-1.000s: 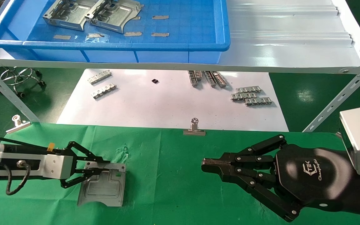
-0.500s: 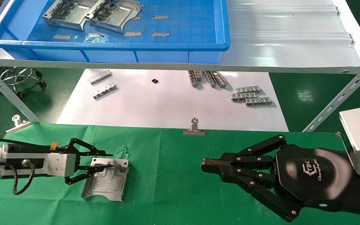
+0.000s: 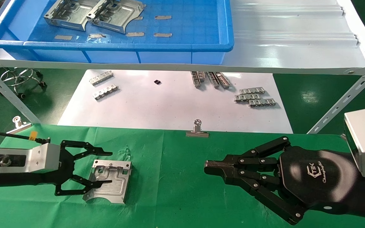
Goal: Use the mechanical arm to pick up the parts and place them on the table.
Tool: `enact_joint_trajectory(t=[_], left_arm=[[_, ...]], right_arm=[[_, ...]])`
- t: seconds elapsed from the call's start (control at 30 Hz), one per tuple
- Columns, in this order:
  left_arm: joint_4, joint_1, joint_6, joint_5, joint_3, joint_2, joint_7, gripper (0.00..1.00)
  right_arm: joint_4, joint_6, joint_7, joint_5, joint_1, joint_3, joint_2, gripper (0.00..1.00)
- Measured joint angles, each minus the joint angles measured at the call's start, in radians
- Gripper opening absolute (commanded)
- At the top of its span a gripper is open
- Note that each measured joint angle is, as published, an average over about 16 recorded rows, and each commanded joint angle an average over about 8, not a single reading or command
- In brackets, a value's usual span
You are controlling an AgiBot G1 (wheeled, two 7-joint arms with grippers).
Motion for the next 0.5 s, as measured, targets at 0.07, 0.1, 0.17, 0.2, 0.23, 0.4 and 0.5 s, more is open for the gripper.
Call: enact_joint_trajectory(t=[0.07,0.1,0.17,0.2,0.23,0.4,0.5], left_arm=[[-0.026,0.014,0.000,-0.009,-0.018,-0.006,-0.032,1.00],[-0.041,0.022,-0.002,-0.012,-0.027,-0.009,-0.046,1.00],[-0.073,0.040,-0.005,-0.021,-0.049,-0.015,-0.076,1.00],[-0.089,0.049,-0.007,-0.025,-0.060,-0.019,-0.091,1.00],[-0.106,0.058,-0.008,-0.030,-0.070,-0.022,-0.107,1.00],[-0.191,0.104,-0.014,-0.053,-0.125,-0.040,-0.188,1.00],[-0.241,0.131,-0.018,-0.067,-0.158,-0.050,-0.235,1.00]], right_arm=[[0.000,0.000,0.000,0.000,0.000,0.000,0.000,1.00],[0.000,0.000,0.000,0.000,0.000,0.000,0.000,1.00],[0.000,0.000,0.000,0.000,0.000,0.000,0.000,1.00],[0.000,0.000,0.000,0.000,0.000,0.000,0.000,1.00],[0.000,0.000,0.000,0.000,0.000,0.000,0.000,1.00],[0.000,0.000,0.000,0.000,0.000,0.000,0.000,1.00],[0.000,0.000,0.000,0.000,0.000,0.000,0.000,1.00]])
